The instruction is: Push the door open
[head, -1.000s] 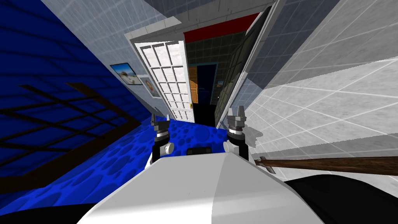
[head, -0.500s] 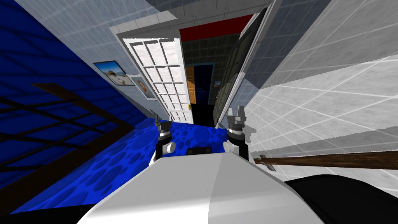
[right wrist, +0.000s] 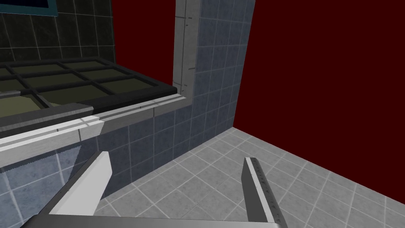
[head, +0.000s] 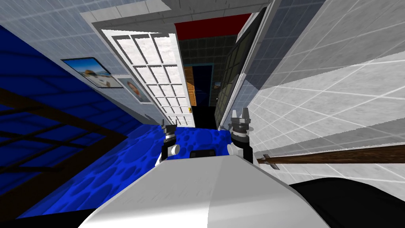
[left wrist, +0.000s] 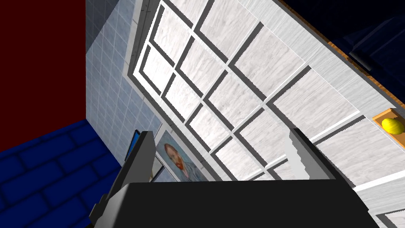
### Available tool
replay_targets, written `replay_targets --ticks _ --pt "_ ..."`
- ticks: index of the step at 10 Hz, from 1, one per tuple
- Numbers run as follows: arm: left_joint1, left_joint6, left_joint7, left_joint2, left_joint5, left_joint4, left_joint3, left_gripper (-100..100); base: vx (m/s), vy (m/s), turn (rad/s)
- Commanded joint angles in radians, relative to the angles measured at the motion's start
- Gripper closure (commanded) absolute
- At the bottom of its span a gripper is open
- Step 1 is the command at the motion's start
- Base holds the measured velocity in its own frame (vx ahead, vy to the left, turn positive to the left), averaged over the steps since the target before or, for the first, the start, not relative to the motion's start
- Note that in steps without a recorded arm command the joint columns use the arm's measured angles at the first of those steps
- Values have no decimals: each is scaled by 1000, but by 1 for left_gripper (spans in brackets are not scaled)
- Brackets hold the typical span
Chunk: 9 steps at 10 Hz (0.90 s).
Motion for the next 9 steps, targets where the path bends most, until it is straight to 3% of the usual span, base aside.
replay_targets --ticks 1,6,7,9 --pt "-15 -10 29 -1 18 44 -6 -100 74 77 -118" --pt "-63 -39 120 6 79 179 -18 -100 78 83 -159" --pt "-63 -39 120 6 79 182 -18 -100 49 54 -61" --pt "-82 -52 157 8 104 239 -23 -100 44 49 -136"
